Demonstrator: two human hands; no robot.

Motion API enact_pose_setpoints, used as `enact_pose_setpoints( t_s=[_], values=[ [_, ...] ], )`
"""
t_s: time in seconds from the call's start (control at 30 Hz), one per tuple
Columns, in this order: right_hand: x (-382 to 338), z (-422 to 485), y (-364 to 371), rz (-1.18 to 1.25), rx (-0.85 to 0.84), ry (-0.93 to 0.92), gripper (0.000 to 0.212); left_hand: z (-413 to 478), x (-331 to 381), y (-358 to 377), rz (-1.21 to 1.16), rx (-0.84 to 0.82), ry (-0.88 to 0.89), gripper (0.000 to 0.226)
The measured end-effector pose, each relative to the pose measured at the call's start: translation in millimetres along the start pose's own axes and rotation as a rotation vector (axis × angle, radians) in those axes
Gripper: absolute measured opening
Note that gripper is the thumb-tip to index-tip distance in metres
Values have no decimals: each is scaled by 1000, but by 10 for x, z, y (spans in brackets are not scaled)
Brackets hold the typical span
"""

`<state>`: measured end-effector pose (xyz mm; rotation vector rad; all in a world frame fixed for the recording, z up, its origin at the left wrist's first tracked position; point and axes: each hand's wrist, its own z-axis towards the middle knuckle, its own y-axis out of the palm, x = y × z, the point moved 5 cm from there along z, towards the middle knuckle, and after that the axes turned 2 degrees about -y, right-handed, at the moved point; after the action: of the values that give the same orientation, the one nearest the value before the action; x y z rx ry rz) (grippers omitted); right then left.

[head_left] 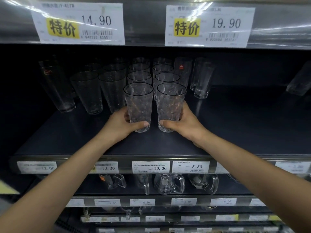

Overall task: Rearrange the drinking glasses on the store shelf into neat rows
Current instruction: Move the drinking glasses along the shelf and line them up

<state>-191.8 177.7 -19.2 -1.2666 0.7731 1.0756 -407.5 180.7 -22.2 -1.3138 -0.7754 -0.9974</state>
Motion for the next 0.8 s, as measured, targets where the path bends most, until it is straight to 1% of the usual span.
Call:
enact_pose_setpoints(
  t_s=[0.17,0.27,0.33,0.4,0.43,0.5,0.57,0.7,0.8],
  values=[
    [2,-56,-84,20,-23,29,77,-162,175,-36,109,-18,-57,44],
    [-31,-140,-238,32,-29,48,80,-309,269,-148,228,47,-135,48],
    [-51,-215,-412,41,-12,57,77,-448,364,-179,266,93,-163,45],
    [-74,-312,-632,41,15,53,66,-572,500,-122,236,124,-142,38],
    [-87,-367,-757,46,29,45,59,-627,595,-54,210,120,-121,30],
    [-119,-494,-1034,46,53,23,43,-707,813,152,129,76,-81,13],
    [-124,-639,-1339,47,71,-2,29,-733,1039,413,50,29,-34,7],
    [-36,-973,-2025,32,129,-33,13,-710,1488,1072,-27,-35,46,10],
    [76,-1219,-2598,-5,170,-21,11,-643,1842,1664,-66,-91,97,27]
  ],
)
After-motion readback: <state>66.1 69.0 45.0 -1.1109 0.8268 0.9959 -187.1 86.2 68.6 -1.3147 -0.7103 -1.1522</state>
